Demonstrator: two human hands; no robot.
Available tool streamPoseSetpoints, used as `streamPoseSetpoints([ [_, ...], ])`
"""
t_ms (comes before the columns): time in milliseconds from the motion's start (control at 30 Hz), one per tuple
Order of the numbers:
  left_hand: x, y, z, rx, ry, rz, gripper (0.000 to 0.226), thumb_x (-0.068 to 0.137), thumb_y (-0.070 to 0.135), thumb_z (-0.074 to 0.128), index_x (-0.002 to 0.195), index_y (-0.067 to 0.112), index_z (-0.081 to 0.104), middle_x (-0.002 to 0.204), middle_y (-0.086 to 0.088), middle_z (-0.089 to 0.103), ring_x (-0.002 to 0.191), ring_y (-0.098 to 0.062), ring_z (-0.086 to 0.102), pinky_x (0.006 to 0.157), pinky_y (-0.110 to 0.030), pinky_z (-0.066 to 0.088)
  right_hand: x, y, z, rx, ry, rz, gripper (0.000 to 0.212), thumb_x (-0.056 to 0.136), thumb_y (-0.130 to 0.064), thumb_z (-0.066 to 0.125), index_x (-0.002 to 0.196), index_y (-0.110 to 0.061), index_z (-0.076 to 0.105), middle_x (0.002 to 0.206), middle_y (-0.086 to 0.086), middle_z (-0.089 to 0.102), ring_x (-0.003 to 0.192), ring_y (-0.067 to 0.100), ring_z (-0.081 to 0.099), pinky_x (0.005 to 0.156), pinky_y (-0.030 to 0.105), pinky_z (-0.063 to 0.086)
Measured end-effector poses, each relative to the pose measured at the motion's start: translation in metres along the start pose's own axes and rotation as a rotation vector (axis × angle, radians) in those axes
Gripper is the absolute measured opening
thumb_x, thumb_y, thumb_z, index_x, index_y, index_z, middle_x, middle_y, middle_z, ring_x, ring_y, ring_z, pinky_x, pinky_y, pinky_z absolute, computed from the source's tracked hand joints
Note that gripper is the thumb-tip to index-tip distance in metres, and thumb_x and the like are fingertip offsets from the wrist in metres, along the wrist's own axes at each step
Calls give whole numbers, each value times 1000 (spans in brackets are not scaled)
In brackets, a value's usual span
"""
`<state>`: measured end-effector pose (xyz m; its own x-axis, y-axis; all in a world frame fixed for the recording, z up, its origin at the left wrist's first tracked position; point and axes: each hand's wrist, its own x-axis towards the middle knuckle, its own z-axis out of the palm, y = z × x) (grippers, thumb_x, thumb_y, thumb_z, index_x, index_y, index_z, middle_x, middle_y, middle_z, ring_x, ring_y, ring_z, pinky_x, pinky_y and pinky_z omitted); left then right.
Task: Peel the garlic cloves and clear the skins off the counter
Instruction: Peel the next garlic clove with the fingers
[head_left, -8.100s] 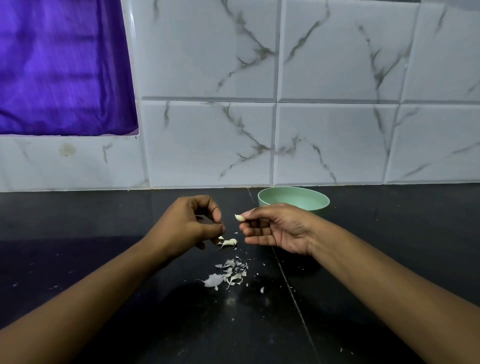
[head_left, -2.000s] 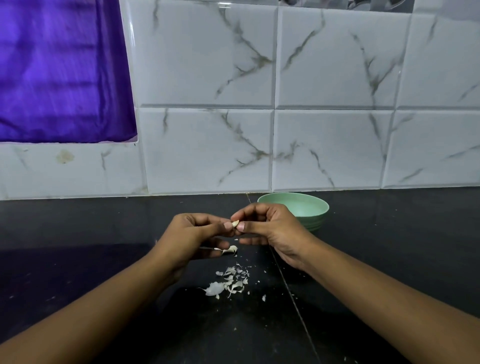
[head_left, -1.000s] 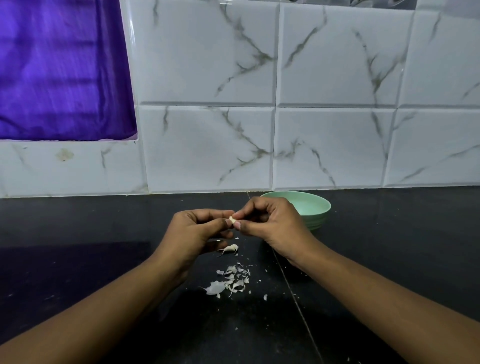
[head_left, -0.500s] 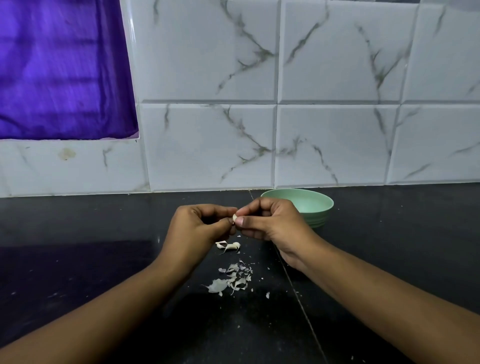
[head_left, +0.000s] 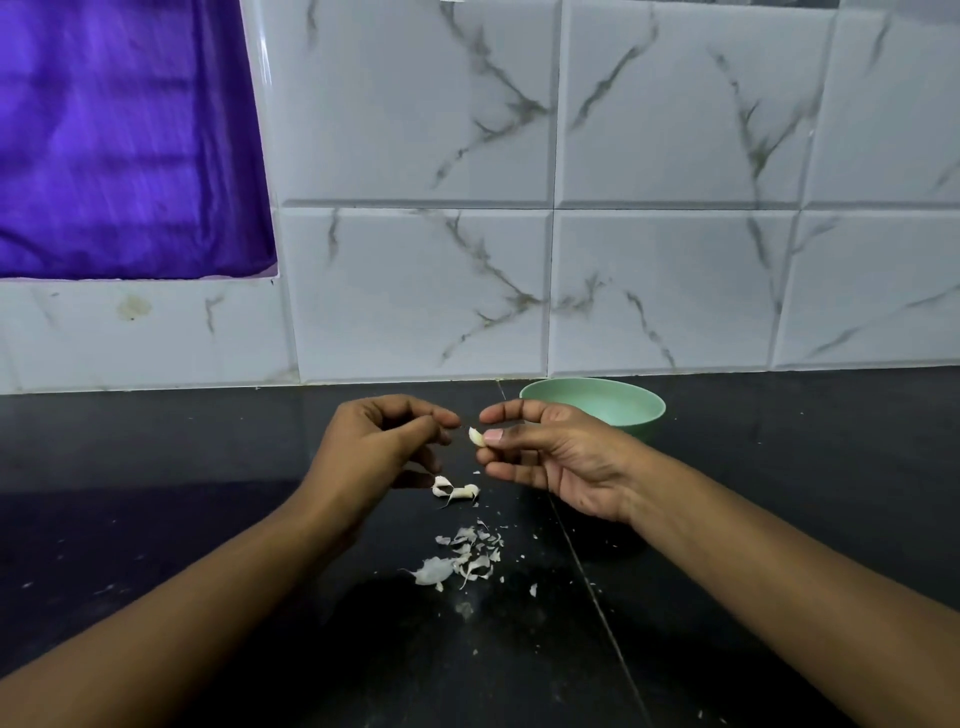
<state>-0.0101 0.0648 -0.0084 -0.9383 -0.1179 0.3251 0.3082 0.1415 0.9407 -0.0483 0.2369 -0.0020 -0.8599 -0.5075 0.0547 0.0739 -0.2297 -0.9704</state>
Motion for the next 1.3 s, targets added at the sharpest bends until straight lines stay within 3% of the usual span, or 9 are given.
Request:
streamPoseSetpoints([
  [200,1,6,-14,263,-345,-122,16,90,6,60,100,15,69,74,-6,73,56,-13,64,53,-24,48,-1,-4,-5,-89,-23,69,17,86,10,56,93,-6,57,71,8,66,59,13,68,58,22,58],
  [467,0,13,-19,371,-326,27,26,73,8,78,95,18,70,78,-1,74,61,-9,65,50,-21,44,-1,-6,-6,-128,-56,74,17,86,9,56,93,-6,57,73,7,65,61,13,68,61,23,58],
  [633,1,11,-19,420,-461,-24,30,83,-6,64,100,18,68,86,0,76,69,-9,68,54,-21,48,0,-6,-8,-153,-59,71,16,86,9,57,91,-7,59,76,6,67,62,13,68,61,24,58],
  [733,2,12,-21,439,-440,-40,25,81,-3,67,97,17,69,81,-2,76,68,-8,68,56,-21,47,0,-7,-9,-156,-55,56,16,85,8,57,90,-7,59,74,4,68,63,12,68,62,24,58],
  [967,-1,12,-16,482,-315,148,19,64,22,85,70,11,70,53,-2,65,50,-12,56,50,-22,48,-1,-7,-9,-176,-63,58,16,86,7,57,89,-8,59,71,2,68,62,11,68,62,24,58],
  [1067,1,6,-14,441,-229,145,13,74,23,78,72,12,70,61,-4,68,53,-13,61,53,-25,51,-1,-8,-9,-157,-77,52,15,86,8,56,89,-7,60,70,1,68,63,11,68,63,24,58],
  [1133,1,3,-14,389,-222,139,5,82,17,72,87,18,72,76,-3,72,61,-13,68,56,-28,54,-2,-9,-9,-137,-88,55,15,86,8,56,89,-6,60,71,2,68,63,11,68,63,23,59],
  [1200,1,0,-13,355,-240,173,23,84,11,69,101,26,70,89,1,73,70,-15,71,57,-26,54,-2,-9,-9,-105,-106,66,14,86,8,55,89,-5,60,72,4,68,64,11,68,65,23,59],
  [1300,-3,0,-8,258,-232,204,18,77,17,73,92,27,75,80,-5,74,68,-16,71,53,-23,52,-3,-10,-8,-51,-122,84,15,87,8,53,88,-5,59,72,6,67,65,12,68,65,24,59],
])
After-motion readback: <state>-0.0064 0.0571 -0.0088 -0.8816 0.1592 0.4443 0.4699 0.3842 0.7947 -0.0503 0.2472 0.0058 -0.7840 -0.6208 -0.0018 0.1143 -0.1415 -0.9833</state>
